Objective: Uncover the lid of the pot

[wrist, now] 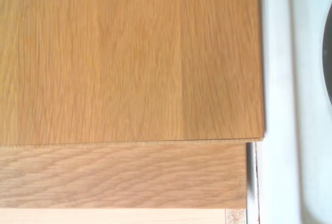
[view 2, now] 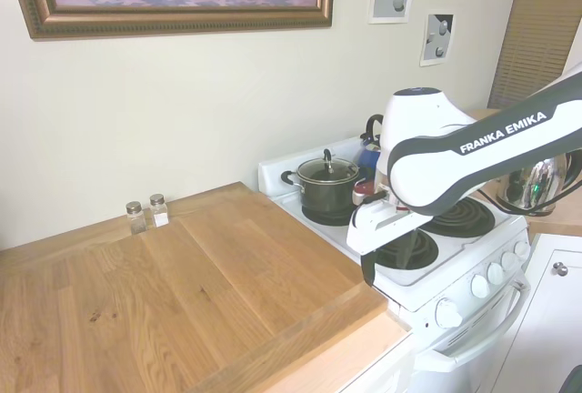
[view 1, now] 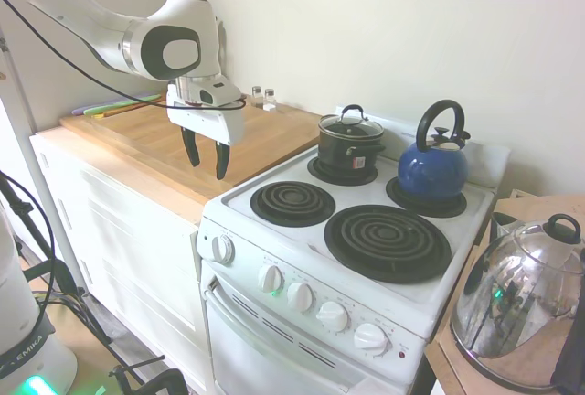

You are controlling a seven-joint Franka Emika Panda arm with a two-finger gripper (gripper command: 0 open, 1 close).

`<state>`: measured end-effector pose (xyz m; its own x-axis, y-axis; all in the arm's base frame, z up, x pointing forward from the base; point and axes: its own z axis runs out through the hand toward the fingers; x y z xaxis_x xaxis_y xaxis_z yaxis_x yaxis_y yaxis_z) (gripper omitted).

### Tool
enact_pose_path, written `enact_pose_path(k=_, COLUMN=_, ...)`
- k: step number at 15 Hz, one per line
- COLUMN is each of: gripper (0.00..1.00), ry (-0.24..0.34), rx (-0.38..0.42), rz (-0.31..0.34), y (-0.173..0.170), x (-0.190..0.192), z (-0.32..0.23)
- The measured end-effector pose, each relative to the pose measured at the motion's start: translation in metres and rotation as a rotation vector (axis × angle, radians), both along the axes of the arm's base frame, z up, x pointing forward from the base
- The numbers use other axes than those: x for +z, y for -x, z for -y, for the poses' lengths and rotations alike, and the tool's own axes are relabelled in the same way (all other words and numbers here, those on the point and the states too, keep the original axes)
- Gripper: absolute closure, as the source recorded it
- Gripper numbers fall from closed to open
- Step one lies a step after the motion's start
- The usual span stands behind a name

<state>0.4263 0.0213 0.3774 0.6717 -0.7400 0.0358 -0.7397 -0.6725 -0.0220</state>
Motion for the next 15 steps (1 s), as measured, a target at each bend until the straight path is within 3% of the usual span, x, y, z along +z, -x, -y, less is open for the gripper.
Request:
enact_pose_path(k=3, gripper=0.00, ry=-0.005, rx=-0.030, rz=0.008, y=-0.002, x=0.003, z=0.000)
enact_pose_path(k=7, gripper=0.00, ry=-0.037, rx=-0.169, rz=0.100, y=-0.028, x=0.045, z=0.007)
enact_pose_path(k=15, gripper=0.00, ry=-0.079, rx=-0.494, rz=0.230, y=-0.136, x=0.100, z=0.063)
